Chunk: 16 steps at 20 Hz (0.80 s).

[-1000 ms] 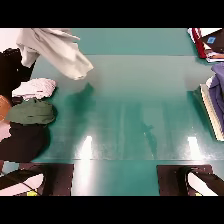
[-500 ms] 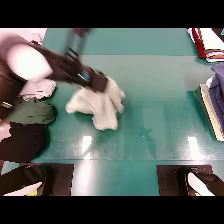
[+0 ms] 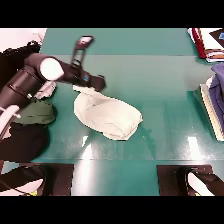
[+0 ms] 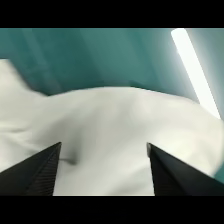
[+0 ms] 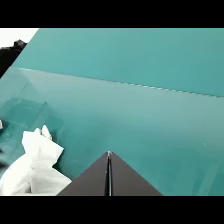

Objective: Fold the shirts.

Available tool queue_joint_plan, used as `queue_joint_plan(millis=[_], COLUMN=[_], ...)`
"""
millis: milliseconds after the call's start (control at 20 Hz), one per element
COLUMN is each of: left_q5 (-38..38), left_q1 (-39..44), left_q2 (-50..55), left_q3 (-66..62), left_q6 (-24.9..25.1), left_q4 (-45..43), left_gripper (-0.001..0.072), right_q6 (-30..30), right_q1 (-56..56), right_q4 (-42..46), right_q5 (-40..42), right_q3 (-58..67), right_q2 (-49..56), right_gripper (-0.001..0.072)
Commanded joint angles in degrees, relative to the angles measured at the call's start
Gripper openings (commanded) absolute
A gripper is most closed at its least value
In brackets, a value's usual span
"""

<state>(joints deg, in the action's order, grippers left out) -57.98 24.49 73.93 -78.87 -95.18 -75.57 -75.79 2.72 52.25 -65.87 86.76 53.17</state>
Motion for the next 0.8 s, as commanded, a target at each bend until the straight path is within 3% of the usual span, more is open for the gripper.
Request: queue_joint_plan(millis=[0,200,450,600,650,700,750], left_q5=[-3.3,-1.7,7.2,12.8,13.5,13.7,14.1], left_q1=[-12.4,-17.7,-17.7,-17.7,-17.7,-17.8,-17.7], left_q2=[3.2,12.0,20.8,20.9,20.9,20.9,20.9], left_q3=[2.0,5.0,5.0,4.4,3.8,3.1,2.7], left_q6=[1.2,3.5,5.1,5.2,5.2,5.2,5.2], left_q4=[1.0,7.9,18.0,18.9,18.9,18.8,18.8], left_gripper=[0.0632,0.0631,0.0612,0.0611,0.0531,0.0301,0.0134], right_q6=[0.0,0.0,-0.1,-0.3,-0.3,-0.8,-1.3], right_q1=[0.0,0.0,0.0,0.0,0.0,0.0,0.0], right_q4=[0.2,0.3,0.3,0.3,0.3,0.3,0.3], right_q5=[-0.4,-1.0,-8.4,-11.0,-12.0,-13.3,-14.4], right_q3=[0.0,0.0,0.0,0.0,0.0,-0.1,-0.7], right_q2=[0.0,0.4,3.9,6.3,7.2,8.1,8.8], right_gripper=[0.0020,0.0020,0.0020,0.0020,0.0020,0.0020,0.0020])
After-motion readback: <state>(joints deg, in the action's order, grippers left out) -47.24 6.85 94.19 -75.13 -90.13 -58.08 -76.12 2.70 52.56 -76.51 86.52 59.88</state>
